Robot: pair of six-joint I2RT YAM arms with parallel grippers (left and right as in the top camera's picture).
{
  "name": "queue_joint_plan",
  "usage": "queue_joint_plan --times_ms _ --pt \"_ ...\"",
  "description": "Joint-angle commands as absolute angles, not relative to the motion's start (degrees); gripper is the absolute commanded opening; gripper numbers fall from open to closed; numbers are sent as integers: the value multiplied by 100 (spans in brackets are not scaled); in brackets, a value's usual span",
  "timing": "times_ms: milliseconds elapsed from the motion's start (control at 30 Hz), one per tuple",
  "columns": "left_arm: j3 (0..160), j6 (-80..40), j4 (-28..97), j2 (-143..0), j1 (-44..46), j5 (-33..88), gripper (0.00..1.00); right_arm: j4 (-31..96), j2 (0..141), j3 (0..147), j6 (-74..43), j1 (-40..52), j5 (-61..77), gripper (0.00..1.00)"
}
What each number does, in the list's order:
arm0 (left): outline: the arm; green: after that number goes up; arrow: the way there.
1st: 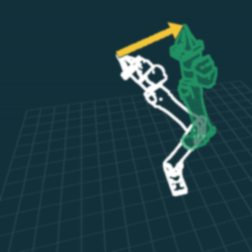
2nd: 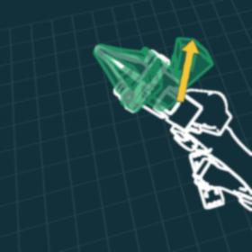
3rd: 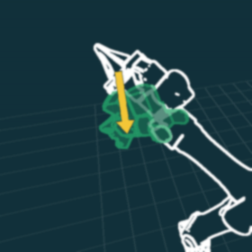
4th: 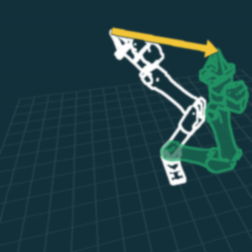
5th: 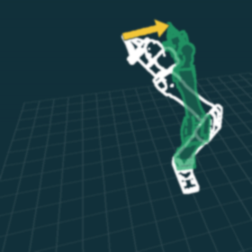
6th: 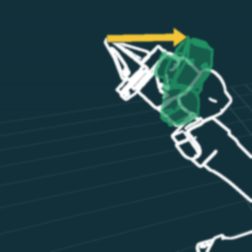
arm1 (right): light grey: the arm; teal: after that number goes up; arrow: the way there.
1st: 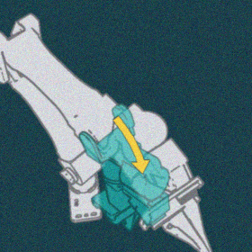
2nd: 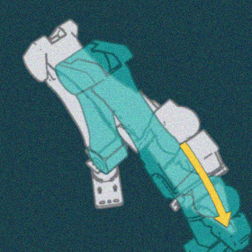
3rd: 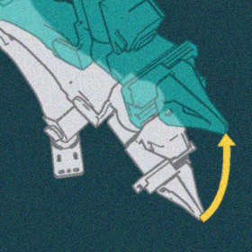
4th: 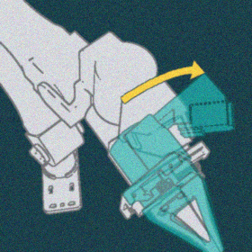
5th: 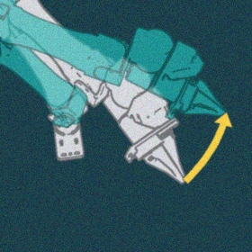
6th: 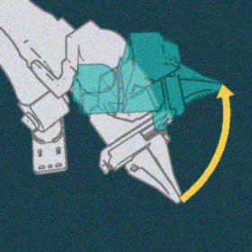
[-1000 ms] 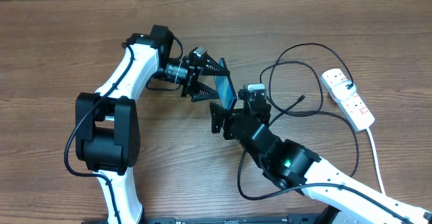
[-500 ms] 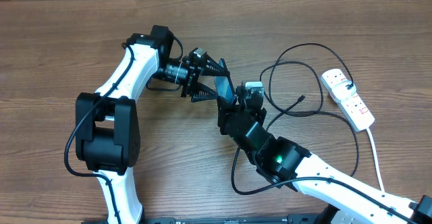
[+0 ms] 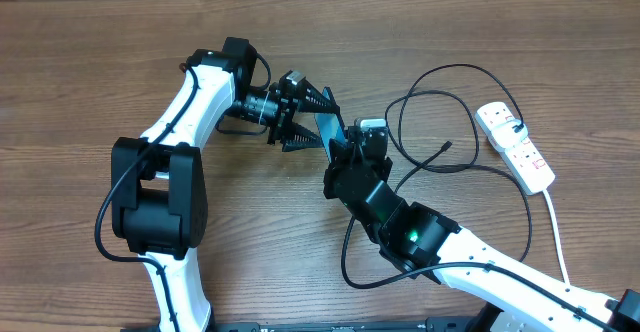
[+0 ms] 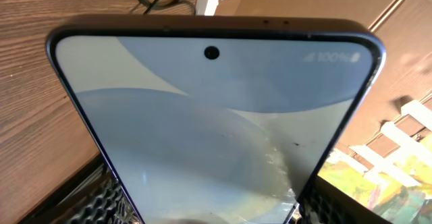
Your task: Plug charger to phone and switch on socket
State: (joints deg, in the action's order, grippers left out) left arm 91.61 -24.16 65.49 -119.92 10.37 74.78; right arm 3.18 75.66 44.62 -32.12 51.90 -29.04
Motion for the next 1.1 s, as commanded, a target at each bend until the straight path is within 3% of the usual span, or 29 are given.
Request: queue_joint_plan --times_ms 0,200,433,600,767,933,1067 --pt "9317 -2493 6482 -11990 1009 7585 99 148 7555 4464 -3133 5199 -2801 11" --pt "9319 -2541 5898 -11990 860 7404 100 169 7555 4464 -3667 4895 -2842 4" --pt "9745 -1785 6528 -11832 113 5424 100 622 7306 4464 -4906 4287 -2842 4" --pt "9959 -1551 7142 -11190 -314 3072 100 1651 7089 4462 -7664 3942 -2519 4" --pt "9959 -2069 6781 -10691 -287 3428 100 1223 7343 4445 -9939 3927 -1601 4" --pt "9948 -3223 6705 -10726 -8 3518 99 97 7664 4445 -10278 3927 -631 4" --pt "9948 -4263 6608 -10750 377 3492 100 -161 7789 4445 -11391 3927 -237 4"
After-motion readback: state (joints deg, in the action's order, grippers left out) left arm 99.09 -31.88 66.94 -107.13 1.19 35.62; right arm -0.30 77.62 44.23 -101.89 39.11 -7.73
